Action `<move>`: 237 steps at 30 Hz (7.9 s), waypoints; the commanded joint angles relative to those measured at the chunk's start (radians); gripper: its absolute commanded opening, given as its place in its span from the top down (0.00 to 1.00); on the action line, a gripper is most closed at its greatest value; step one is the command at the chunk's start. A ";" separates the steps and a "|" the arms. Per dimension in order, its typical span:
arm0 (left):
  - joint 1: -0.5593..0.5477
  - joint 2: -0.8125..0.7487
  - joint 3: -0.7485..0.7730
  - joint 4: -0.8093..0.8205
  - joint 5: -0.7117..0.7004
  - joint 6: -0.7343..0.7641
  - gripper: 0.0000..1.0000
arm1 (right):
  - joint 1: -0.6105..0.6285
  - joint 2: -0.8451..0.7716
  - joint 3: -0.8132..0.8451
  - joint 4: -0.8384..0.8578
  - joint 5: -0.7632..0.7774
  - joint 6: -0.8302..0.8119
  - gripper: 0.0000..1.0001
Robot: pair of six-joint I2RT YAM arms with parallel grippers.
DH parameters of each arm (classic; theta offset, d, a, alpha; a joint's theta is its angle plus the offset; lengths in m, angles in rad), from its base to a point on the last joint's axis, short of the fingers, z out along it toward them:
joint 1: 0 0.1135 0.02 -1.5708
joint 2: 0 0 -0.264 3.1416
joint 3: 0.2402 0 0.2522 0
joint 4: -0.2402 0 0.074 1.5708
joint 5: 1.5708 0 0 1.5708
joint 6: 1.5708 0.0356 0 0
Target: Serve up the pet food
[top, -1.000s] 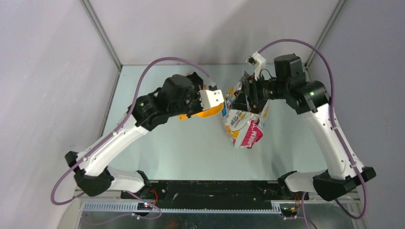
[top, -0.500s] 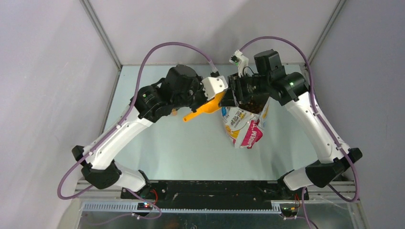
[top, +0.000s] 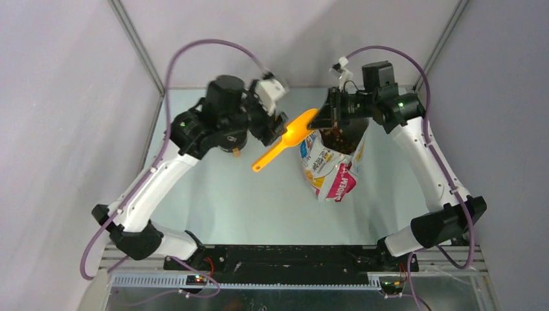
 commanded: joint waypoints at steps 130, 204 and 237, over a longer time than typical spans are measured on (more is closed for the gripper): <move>0.380 -0.241 -0.711 0.929 0.916 -1.229 0.45 | 0.305 -0.294 -0.402 0.308 0.422 -0.450 1.00; 0.330 -0.209 -0.279 0.360 0.808 -0.552 1.00 | -0.181 -0.199 -0.104 0.019 0.683 -0.413 0.20; 0.179 -0.114 -0.056 0.320 0.410 -0.360 1.00 | -0.210 0.020 0.193 0.006 0.380 -0.409 1.00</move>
